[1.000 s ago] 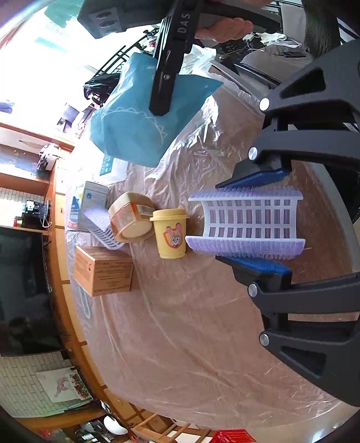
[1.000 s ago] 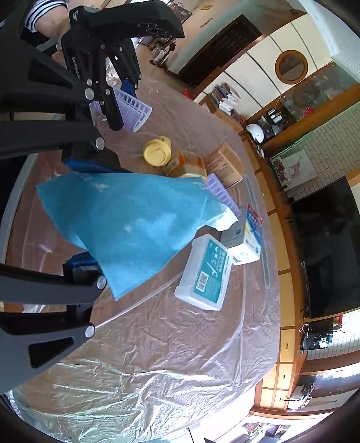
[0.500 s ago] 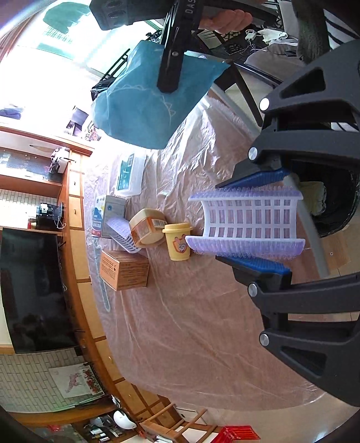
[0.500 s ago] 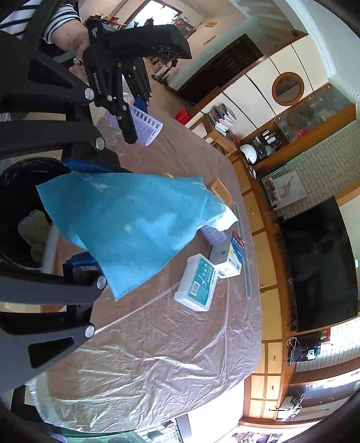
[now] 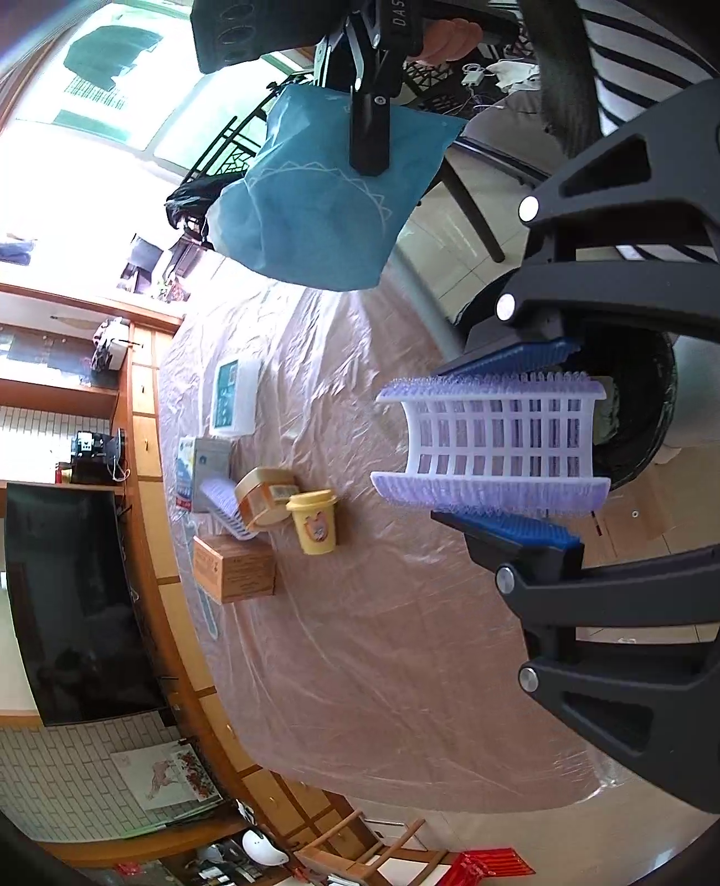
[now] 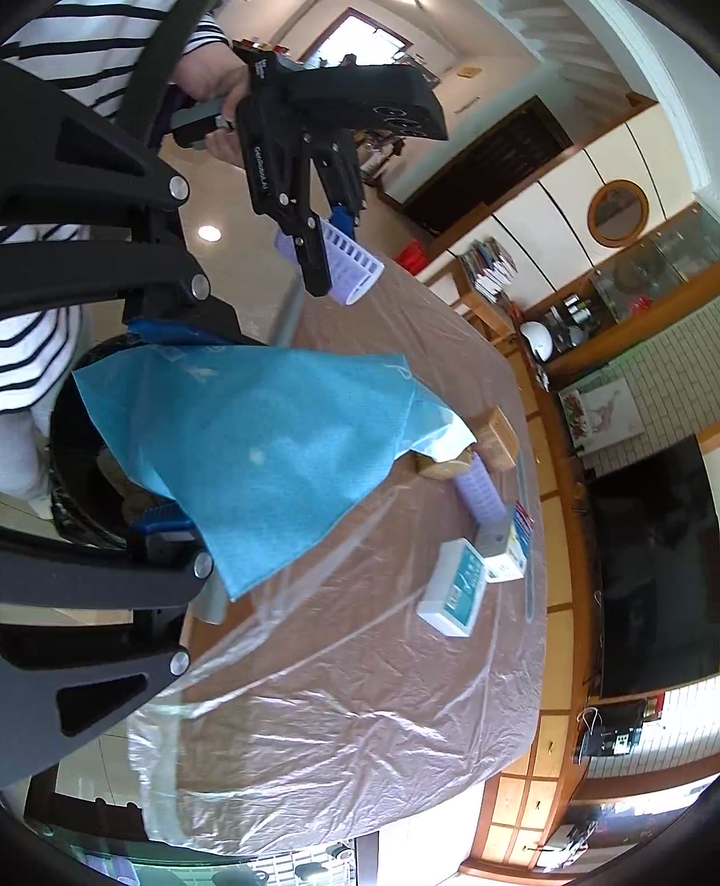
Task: Collect trash
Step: 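Carry the basket and blue bag over the black bin with both tools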
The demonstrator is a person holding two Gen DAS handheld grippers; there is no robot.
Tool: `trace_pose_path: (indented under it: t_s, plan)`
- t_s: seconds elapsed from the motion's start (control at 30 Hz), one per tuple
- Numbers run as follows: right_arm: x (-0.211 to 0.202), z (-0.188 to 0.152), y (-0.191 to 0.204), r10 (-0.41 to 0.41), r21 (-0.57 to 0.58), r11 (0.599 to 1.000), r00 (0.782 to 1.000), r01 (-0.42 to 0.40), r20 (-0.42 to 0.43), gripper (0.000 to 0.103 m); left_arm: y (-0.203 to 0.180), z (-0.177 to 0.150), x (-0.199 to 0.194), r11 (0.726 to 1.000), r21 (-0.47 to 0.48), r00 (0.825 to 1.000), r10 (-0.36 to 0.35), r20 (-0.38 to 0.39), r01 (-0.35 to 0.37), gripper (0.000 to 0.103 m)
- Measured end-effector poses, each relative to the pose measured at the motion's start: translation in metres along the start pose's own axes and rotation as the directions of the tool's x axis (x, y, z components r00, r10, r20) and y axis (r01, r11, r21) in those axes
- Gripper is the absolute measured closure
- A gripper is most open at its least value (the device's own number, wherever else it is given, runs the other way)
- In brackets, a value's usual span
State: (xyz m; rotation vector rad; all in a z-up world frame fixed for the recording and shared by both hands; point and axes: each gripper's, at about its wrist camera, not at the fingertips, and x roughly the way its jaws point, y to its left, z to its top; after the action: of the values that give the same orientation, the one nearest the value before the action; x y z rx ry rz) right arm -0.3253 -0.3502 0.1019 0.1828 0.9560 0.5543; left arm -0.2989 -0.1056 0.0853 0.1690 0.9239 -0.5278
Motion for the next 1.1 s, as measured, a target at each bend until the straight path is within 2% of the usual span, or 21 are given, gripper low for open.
trace_pose_path:
  t_s: [0.6, 0.87, 1.1]
  plan:
    - [0.001, -0.043, 0.019, 0.021, -0.064, 0.998, 0.992, -0.029, -0.123, 0.059, -0.042, -0.040, -0.003, 0.992, 0.111, 0.996, -0.050, -0.080, 0.059, 0.058]
    - [0.013, -0.063, 0.020, 0.025, -0.060, 0.998, 0.983, -0.036, -0.182, 0.059, -0.053, -0.052, 0.008, 0.990, 0.116, 0.991, -0.066, -0.117, 0.080, 0.058]
    - [0.036, -0.075, 0.015, -0.004, -0.068, 0.998, 0.972, -0.013, -0.235, 0.059, -0.053, -0.063, 0.025, 0.992, 0.106, 0.985, -0.053, -0.164, 0.071, 0.058]
